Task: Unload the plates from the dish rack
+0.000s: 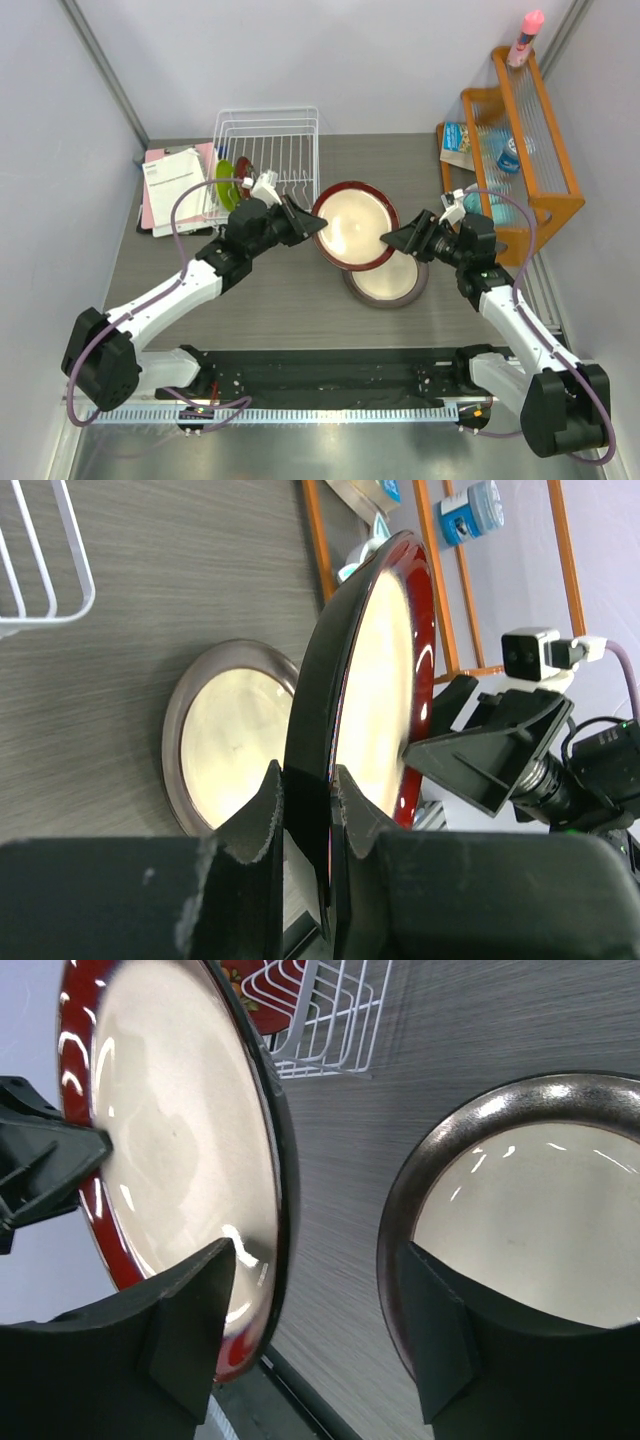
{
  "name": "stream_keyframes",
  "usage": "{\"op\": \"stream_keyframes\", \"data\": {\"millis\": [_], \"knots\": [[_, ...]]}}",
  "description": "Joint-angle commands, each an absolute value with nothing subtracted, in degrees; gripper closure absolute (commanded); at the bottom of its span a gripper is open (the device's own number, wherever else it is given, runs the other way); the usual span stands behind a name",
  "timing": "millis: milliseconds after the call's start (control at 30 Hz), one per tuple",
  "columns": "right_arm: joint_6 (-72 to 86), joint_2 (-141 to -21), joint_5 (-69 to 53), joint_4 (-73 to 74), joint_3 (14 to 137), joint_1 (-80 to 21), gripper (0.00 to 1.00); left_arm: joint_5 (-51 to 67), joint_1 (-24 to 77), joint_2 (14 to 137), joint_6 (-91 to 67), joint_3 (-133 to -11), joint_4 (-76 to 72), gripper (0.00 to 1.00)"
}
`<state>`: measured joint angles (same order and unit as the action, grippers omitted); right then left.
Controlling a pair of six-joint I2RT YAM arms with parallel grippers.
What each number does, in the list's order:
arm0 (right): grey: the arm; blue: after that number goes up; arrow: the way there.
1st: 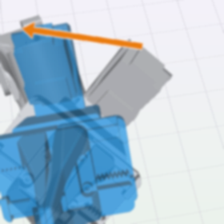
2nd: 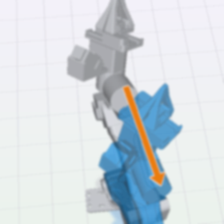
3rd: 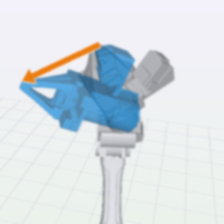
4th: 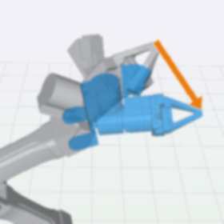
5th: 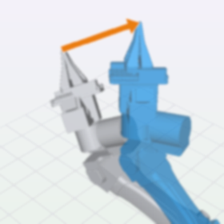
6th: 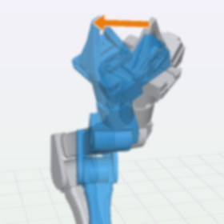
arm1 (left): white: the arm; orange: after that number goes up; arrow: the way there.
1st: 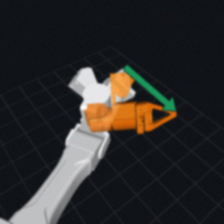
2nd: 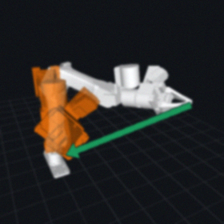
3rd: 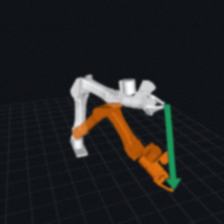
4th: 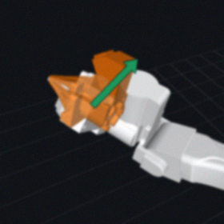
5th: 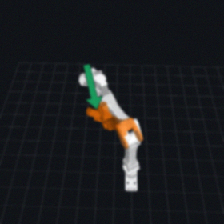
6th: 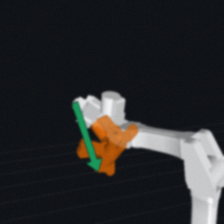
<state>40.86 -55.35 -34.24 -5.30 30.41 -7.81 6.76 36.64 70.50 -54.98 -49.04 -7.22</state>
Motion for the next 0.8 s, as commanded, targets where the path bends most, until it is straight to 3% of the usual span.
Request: {"op": "stream_keyframes", "data": {"millis": [0,167,200,333,433,567,667,767], "knots": [[42.5,-56.1,-36.0,-11.2,30.7,-8.4,0.37,10.7,36.9,69.3,-60.0,-49.6,-22.3,1.00],[44.0,-57.7,-37.1,-14.1,29.6,-9.0,0.64,10.8,37.2,69.3,-60.0,-48.6,-22.6,1.00],[44.0,-57.8,-37.1,-14.3,29.5,-9.1,0.75,10.8,37.2,69.3,-60.1,-48.4,-22.7,1.00],[44.4,-58.1,-37.5,-14.8,29.1,-9.2,0.99,10.8,37.4,69.3,-59.4,-48.5,-22.7,1.00],[43.2,-56.9,-33.2,-10.9,29.6,-9.2,0.99,11.6,37.6,69.4,-58.5,-48.7,-22.7,1.00],[41.1,-51.8,-25.7,-4.0,30.6,-9.2,0.99,11.0,37.6,69.0,-54.9,-49.4,-19.2,0.59],[39.9,-48.8,-20.7,1.6,32.3,-9.2,0.99,8.9,37.5,68.2,-52.7,-50.0,-15.0,0.38],[38.4,-47.3,-18.1,6.0,34.0,-9.1,0.99,5.5,37.6,66.8,-49.2,-50.5,-10.8,0.32]]}}
